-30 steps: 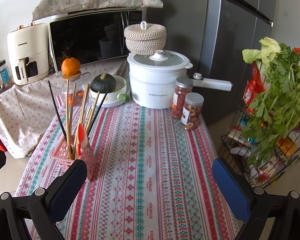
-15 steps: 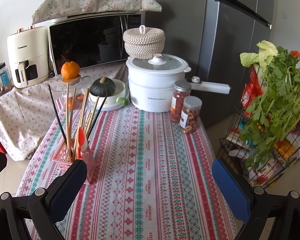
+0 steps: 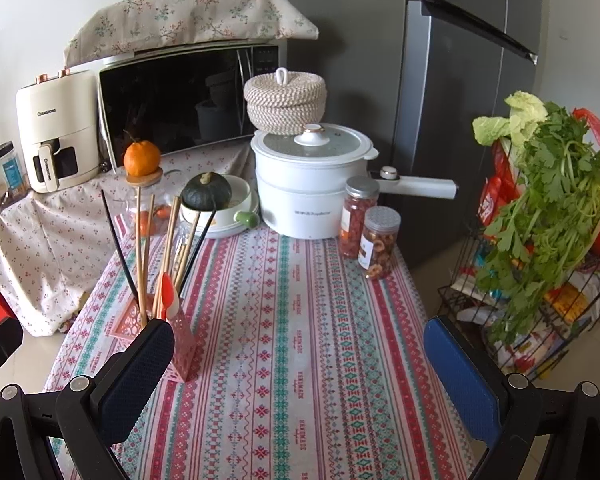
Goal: Organize utensils
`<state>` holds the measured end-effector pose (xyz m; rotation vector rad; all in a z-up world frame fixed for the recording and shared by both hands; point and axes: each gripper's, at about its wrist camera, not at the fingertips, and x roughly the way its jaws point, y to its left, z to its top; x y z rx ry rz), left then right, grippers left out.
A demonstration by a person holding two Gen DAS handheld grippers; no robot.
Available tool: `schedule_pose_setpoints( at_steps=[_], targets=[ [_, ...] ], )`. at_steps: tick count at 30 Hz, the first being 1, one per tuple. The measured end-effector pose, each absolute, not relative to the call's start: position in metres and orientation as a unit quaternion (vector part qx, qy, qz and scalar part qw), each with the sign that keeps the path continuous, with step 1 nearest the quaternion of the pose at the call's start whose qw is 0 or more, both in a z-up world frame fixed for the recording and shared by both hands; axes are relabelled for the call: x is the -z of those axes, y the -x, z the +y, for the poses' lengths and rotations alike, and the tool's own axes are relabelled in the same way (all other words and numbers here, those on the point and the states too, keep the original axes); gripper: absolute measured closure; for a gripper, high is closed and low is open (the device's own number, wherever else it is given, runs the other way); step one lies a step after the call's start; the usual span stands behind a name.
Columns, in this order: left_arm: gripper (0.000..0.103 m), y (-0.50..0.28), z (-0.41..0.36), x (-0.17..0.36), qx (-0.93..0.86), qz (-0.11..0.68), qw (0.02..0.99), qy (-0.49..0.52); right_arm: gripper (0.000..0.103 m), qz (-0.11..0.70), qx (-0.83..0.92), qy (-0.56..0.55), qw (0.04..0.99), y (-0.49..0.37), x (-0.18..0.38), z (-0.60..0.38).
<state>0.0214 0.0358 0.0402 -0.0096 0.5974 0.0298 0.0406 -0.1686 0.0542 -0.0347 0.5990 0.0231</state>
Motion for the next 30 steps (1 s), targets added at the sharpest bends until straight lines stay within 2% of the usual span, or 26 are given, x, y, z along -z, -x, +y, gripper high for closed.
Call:
schedule_pose_setpoints(
  at_steps=[14,30],
  targets=[
    [0.004,-0.019,0.036,-0.044,-0.017,0.289,0.957,0.010,0.001,0.267,-0.010,0.025,0.963,-0.031,-0.065,-0.165],
    [0.004,-0.019,0.036,-0.045,-0.019,0.288,0.957,0.011,0.001,0.274,-0.013,0.027,0.961,-0.035,-0.062,-0.165]
  ],
)
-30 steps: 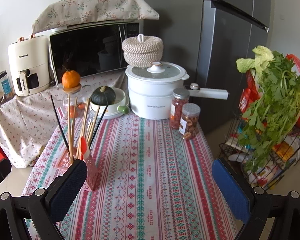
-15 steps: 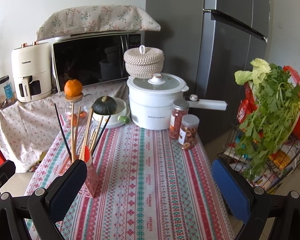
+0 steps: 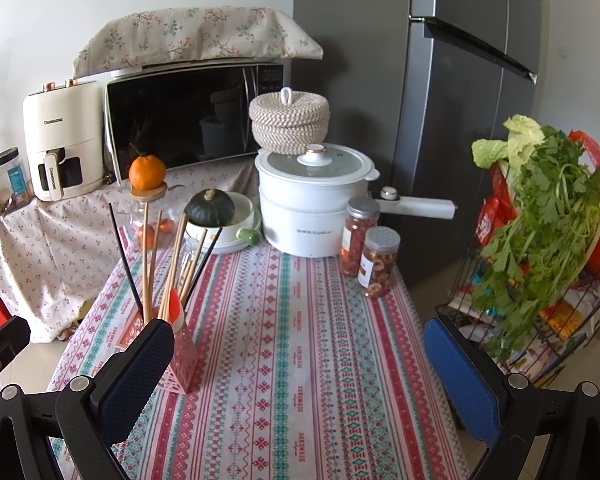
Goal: Organize utensils
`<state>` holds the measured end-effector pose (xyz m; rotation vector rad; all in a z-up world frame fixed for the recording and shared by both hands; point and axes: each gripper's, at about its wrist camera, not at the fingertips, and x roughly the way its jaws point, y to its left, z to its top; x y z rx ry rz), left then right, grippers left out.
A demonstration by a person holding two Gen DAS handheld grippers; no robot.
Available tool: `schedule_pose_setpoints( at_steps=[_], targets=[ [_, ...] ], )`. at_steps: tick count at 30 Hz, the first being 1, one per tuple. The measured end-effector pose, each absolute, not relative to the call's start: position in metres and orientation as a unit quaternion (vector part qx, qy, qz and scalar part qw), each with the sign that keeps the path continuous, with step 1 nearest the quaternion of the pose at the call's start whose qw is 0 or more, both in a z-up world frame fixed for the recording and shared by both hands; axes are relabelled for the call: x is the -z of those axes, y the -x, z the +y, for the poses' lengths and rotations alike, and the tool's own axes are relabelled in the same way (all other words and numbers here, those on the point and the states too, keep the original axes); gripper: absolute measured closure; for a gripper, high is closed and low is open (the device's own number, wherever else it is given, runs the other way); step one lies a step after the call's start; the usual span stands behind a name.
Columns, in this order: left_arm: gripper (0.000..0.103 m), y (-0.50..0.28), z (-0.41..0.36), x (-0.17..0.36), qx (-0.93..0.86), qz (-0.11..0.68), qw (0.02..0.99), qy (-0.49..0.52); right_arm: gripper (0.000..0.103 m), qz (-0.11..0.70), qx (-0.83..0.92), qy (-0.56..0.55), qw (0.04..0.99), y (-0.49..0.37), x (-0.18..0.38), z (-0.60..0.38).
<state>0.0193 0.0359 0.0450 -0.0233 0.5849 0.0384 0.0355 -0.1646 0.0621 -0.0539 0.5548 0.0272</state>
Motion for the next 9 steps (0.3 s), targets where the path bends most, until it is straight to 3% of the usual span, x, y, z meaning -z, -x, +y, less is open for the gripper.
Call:
schedule_pose_setpoints(
  at_steps=[9],
  targets=[
    [0.004,-0.0193,0.0364,-0.0437,-0.020,0.291,0.956,0.013,0.001,0.278,-0.015,0.027,0.960,-0.0388,-0.0598,-0.1632]
  ],
)
